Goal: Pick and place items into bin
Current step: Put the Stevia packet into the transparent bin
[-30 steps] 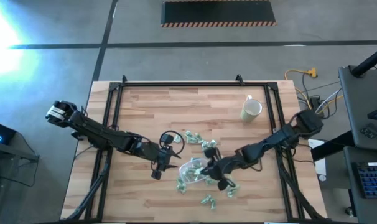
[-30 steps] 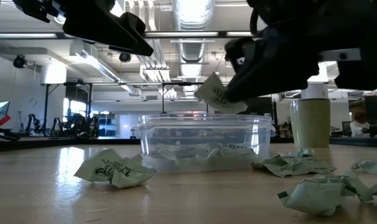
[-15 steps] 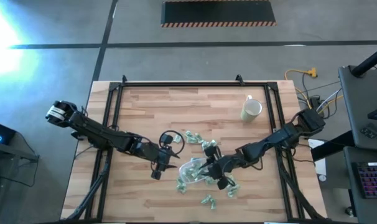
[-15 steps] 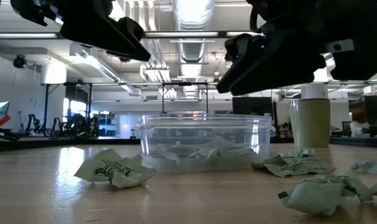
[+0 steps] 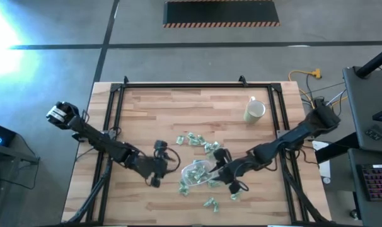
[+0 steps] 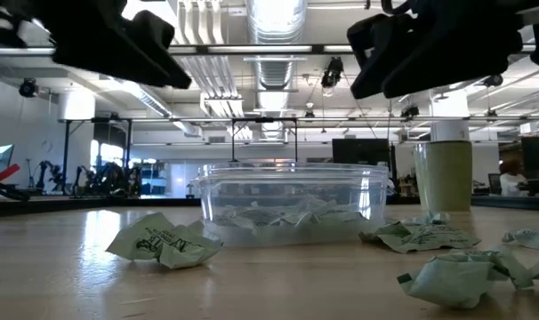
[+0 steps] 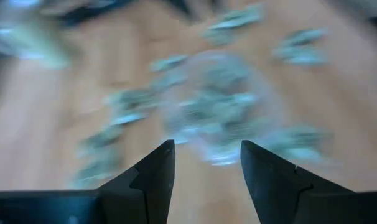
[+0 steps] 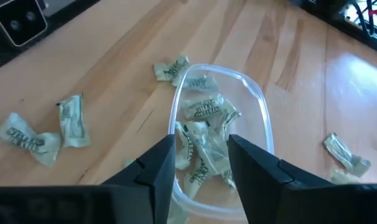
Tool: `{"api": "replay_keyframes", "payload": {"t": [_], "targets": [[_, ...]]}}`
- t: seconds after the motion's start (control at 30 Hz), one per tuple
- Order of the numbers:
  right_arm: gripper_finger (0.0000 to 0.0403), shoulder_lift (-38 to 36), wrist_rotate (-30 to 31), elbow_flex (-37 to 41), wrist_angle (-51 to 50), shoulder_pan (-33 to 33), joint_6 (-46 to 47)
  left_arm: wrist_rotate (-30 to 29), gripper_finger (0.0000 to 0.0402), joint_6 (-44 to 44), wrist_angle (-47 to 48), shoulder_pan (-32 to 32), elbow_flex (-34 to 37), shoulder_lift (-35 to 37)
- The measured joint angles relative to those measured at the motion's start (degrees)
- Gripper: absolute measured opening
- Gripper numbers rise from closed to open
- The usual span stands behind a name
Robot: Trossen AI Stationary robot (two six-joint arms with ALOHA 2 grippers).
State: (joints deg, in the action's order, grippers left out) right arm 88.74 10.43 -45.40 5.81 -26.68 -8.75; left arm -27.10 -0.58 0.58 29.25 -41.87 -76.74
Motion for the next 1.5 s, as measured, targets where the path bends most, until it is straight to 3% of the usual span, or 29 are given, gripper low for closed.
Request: {"api": "replay_keyframes", "payload": {"t": [0.1,0.23,0.43,0.63,0.9,1.2,1.5], "targets": [[0.0132,-0.77,0.01,0.03,-1.04,0.01,1.37,-10.46,0.0167,0.28,2.85,-0.50,1.28,-0.13],[0.0127,-1.04,0.04,0.04,-3.70,0.01,2.80,-12.27,0.0167,1.63,3.31,-4.98,3.44,-0.90],[0.0127,-1.28,0.03,0.08,-4.42,-0.08,2.82,1.02,0.0167,2.78,2.40,-16.15,5.63,-1.19],[0.0130,-1.28,-0.02,0.08,-4.70,-0.08,3.89,17.09,0.0167,-2.99,-2.08,-27.27,5.75,-1.15],[0.0120,-1.28,-0.39,0.15,-5.70,-0.19,4.32,29.42,0.0167,-5.89,-2.71,-38.25,5.75,-2.58],[0.0121,-1.28,-0.48,0.19,-5.80,-0.19,4.56,36.06,0.0167,-7.81,-9.02,-42.77,5.35,-12.23],[0.0114,-1.26,-0.48,0.19,-6.07,-0.19,4.96,36.62,0.0167,-9.03,-9.65,-43.56,3.01,-18.71]]}}
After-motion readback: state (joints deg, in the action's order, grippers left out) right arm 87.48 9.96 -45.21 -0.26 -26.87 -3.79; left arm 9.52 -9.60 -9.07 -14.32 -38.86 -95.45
